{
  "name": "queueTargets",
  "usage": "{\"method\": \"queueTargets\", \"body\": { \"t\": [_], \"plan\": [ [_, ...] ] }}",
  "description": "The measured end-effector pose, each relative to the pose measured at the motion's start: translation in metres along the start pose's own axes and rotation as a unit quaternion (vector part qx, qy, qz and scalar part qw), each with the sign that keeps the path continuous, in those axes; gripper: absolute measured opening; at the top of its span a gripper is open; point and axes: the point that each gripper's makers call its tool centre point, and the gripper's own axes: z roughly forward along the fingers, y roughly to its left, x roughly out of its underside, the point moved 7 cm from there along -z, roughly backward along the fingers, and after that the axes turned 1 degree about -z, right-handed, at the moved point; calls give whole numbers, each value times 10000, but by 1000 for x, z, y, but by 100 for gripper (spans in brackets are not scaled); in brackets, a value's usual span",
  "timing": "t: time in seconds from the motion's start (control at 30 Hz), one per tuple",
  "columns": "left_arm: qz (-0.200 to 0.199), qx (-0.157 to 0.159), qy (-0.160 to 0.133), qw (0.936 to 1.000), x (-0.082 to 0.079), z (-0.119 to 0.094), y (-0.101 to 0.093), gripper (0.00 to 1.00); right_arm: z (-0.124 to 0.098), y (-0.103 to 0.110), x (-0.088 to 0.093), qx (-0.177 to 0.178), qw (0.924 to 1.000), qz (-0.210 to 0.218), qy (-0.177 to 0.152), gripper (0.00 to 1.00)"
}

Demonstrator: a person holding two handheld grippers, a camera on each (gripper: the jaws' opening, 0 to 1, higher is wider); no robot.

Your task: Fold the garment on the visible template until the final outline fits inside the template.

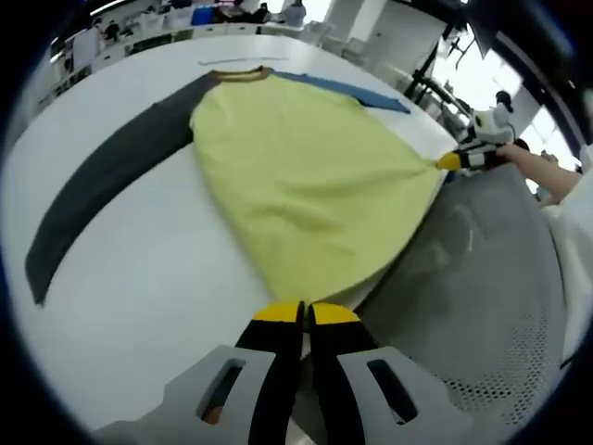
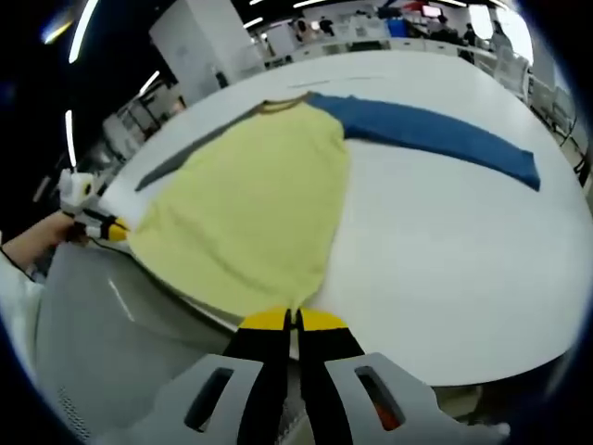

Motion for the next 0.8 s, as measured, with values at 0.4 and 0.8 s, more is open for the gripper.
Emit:
{"method": "queueTargets", "body": {
  "t": [0.4, 0.8],
  "plan": [
    [41, 41, 210, 9998, 6, 5, 3, 0, 5, 1, 5, 37, 9992, -233, 332, 4],
    [227, 28, 437, 9988, 9, 8, 2, 0, 8, 1, 6, 96, 9973, -385, 613, 4]
  ]
}}
